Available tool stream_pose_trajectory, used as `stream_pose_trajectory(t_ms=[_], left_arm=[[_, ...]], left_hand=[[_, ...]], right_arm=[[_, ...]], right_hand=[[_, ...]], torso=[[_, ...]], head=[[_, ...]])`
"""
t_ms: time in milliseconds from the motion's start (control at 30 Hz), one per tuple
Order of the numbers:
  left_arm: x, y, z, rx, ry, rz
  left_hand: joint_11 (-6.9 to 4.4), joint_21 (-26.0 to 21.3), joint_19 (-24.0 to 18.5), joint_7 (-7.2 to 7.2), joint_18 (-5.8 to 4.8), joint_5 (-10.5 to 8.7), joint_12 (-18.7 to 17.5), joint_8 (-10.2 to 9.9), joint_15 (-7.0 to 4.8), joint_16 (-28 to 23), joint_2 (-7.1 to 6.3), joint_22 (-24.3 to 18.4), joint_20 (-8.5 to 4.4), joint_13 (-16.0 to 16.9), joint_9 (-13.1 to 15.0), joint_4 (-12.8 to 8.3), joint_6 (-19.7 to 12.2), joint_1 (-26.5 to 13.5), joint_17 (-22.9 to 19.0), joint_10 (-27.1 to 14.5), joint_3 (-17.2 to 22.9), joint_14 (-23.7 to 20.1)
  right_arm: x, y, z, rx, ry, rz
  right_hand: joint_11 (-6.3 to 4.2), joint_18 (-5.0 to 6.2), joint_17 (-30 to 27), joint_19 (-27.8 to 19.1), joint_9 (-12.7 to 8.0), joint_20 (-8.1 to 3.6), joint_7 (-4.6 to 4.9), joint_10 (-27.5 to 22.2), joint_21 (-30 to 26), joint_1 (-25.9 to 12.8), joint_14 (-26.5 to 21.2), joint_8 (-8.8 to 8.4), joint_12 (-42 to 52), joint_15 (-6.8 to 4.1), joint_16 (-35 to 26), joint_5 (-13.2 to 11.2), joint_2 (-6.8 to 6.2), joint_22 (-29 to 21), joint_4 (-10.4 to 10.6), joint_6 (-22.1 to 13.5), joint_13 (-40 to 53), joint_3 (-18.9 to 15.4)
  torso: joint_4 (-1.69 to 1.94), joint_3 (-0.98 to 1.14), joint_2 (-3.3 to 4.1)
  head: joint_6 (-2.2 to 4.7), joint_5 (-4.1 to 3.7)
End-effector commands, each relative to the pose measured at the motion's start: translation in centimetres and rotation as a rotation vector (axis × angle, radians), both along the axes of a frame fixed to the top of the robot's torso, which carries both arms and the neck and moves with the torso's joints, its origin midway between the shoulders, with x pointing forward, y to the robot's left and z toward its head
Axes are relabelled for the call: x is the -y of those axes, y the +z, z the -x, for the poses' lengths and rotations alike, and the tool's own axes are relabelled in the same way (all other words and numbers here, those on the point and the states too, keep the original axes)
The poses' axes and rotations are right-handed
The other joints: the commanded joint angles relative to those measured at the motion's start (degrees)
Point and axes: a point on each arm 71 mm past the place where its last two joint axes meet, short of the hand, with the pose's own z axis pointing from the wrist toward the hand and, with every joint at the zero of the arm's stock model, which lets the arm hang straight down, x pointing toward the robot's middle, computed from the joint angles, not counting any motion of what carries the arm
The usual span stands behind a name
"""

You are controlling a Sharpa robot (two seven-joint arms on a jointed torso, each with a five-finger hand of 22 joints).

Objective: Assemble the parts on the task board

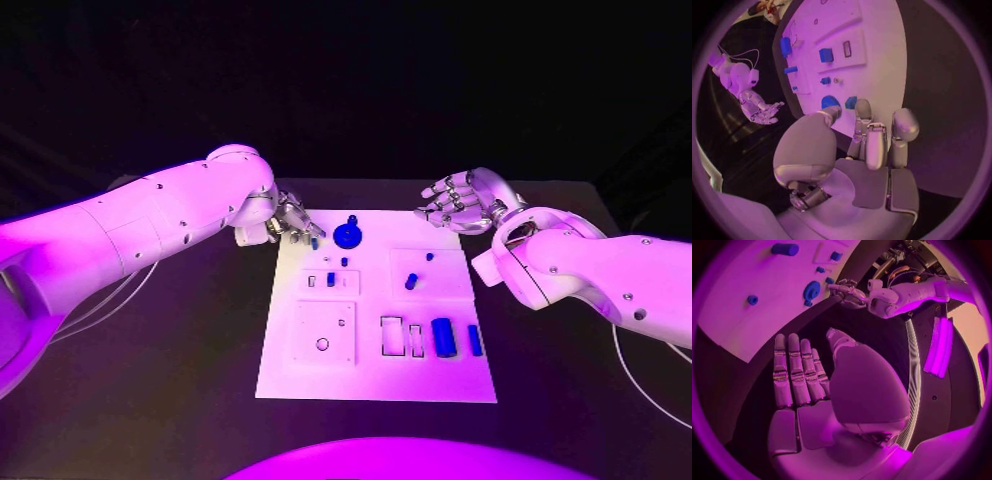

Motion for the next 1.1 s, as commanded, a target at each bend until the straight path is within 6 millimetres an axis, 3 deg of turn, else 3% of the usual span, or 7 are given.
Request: stream_pose_trajectory(t_ms=[33,233,633,900,1100], left_arm=[[0.48,0.0,0.13,-0.009,-0.009,0.021],[0.45,-0.05,0.14,-0.018,-0.014,0.019],[0.35,-0.06,0.11,-0.019,-0.011,0.018],[0.37,-0.1,0.09,-0.025,-0.014,0.014],[0.29,-0.16,-0.01,-0.028,-0.011,0.01]], left_hand=[[-0.42,0.3,0.1,-0.18,0.69,-0.01,0.4,0.0,0.03,0.3,0.22,0.1,0.16,0.1,-0.1,-0.3,0.6,0.8,4.7,0.0,0.3,2.8],[-0.61,0.3,0.1,-0.37,0.7,0.01,0.5,0.2,-0.12,0.4,0.41,0.1,0.03,0.0,-0.1,-0.5,0.9,2.4,4.7,0.1,0.5,2.8],[-0.83,0.3,0.1,-0.6,0.67,0.09,0.7,0.3,-0.32,0.5,1.25,0.3,-0.17,-0.2,-0.4,-1.1,0.9,5.7,4.8,0.1,1.9,2.8],[-1.15,0.5,0.2,-0.93,0.63,0.16,0.8,0.7,-0.6,0.6,1.35,0.5,-0.43,-0.4,-0.5,-3.3,0.8,9.6,4.9,0.2,4.8,2.9],[-1.21,0.6,0.3,-0.99,0.59,0.15,0.9,0.8,-0.64,0.6,1.24,0.7,-0.47,-0.3,-0.5,-3.7,0.9,10.1,5.0,0.4,5.5,2.9]], right_arm=[[-0.17,0.2,0.0,0.024,0.017,-0.038],[-0.21,0.18,-0.08,0.026,0.02,-0.05],[-0.18,0.13,-0.11,0.024,0.018,-0.055],[-0.17,0.12,-0.1,0.023,0.018,-0.056],[-0.2,0.11,-0.09,0.022,0.019,-0.056]], right_hand=[[0.34,0.33,-1.0,-0.8,-0.2,0.07,1.74,-0.1,-0.2,0.6,-0.3,0.53,-0.3,0.54,-1.4,0.4,-0.14,-1.5,0.0,-0.7,-1.5,0.6],[0.84,0.37,-4.9,-4.0,-1.0,1.28,2.02,-0.1,-0.2,0.9,-1.2,0.6,-1.8,1.44,-6.2,0.6,-0.16,-7.0,-0.2,-1.0,-6.5,1.7],[0.95,0.38,-5.5,-4.0,-1.2,1.37,2.17,0.0,-0.1,0.8,-0.9,0.53,-2.1,1.56,-6.7,0.8,-0.22,-7.9,-0.2,-1.0,-7.3,1.9],[0.99,0.38,-5.6,-4.0,-1.2,1.38,2.22,0.0,-0.1,0.8,-0.9,0.51,-2.2,1.59,-6.8,0.9,-0.24,-8.0,-0.2,-1.0,-7.4,1.9],[1.01,0.38,-5.7,-4.0,-1.3,1.4,2.26,0.1,-0.1,0.8,-0.8,0.51,-2.2,1.6,-6.9,1.0,-0.26,-8.2,-0.1,-0.9,-7.6,1.9]], torso=[[0.0,0.03,-0.03],[0.01,0.02,-0.07],[-0.05,-0.03,-0.01],[-0.01,-0.02,-0.02],[-0.07,0.0,0.02]], head=[[-0.12,0.03],[-0.23,0.13],[-0.27,0.07],[-0.44,0.0],[-0.51,-0.04]])
